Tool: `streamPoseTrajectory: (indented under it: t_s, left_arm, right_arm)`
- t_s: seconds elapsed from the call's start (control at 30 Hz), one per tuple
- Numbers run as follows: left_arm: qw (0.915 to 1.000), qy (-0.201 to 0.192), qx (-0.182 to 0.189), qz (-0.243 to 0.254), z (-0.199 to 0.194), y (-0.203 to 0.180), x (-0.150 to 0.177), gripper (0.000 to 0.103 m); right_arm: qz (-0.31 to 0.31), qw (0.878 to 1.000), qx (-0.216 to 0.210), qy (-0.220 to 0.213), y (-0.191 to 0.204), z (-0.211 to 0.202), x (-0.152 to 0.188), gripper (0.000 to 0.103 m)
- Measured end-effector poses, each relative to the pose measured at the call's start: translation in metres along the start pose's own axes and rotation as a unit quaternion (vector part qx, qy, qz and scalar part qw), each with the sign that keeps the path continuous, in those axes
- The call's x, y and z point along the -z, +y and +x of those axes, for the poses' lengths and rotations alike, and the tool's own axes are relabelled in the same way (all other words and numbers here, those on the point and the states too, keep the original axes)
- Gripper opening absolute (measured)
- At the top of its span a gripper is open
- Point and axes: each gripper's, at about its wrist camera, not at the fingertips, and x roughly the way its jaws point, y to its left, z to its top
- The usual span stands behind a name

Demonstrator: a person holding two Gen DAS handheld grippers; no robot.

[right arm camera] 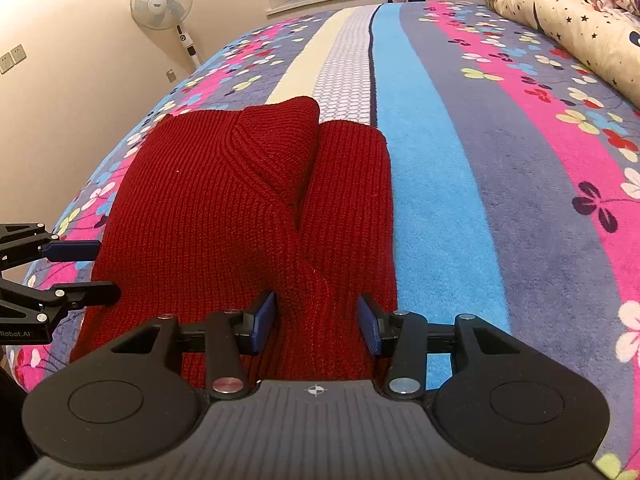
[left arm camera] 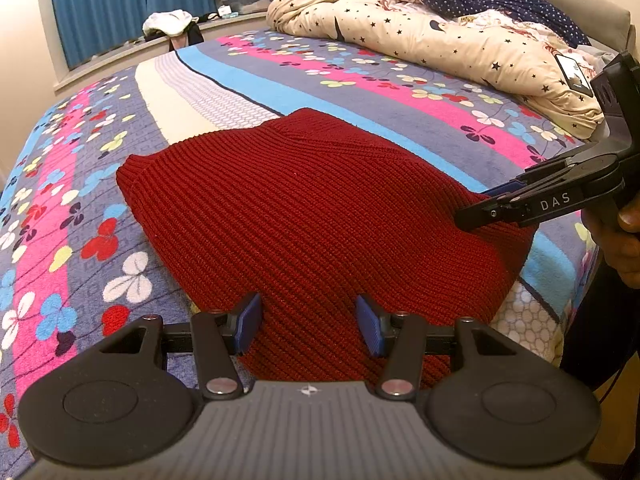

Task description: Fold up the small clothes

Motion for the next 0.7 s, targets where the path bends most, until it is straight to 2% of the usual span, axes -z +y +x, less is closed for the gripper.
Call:
streamPoseTrajectory:
  t_s: [0.5, 0.6, 0.7]
  left_arm:
    - [1.0, -0.001, 0.002, -0.001, -0.001, 0.0, 0.0, 0.057]
    - [0.9989, -0.016, 0.021, -0.038, -0.007, 0.011, -0.004, 0.058]
    - [0.9918, -0.045, 0.044, -0.111, -0.016, 0.034, -0.008, 0.058]
  right_arm:
    - [-0.003, 1.0, 0.004, -0.006, 0.002, -0.001, -0.003, 0.048]
    - [0.003, 1.0, 0.001, -0.023, 0.001, -0.013, -0.016, 0.048]
    - [0.011, 0.998, -0.011, -0.058, -0.004, -0.03, -0.038, 0.048]
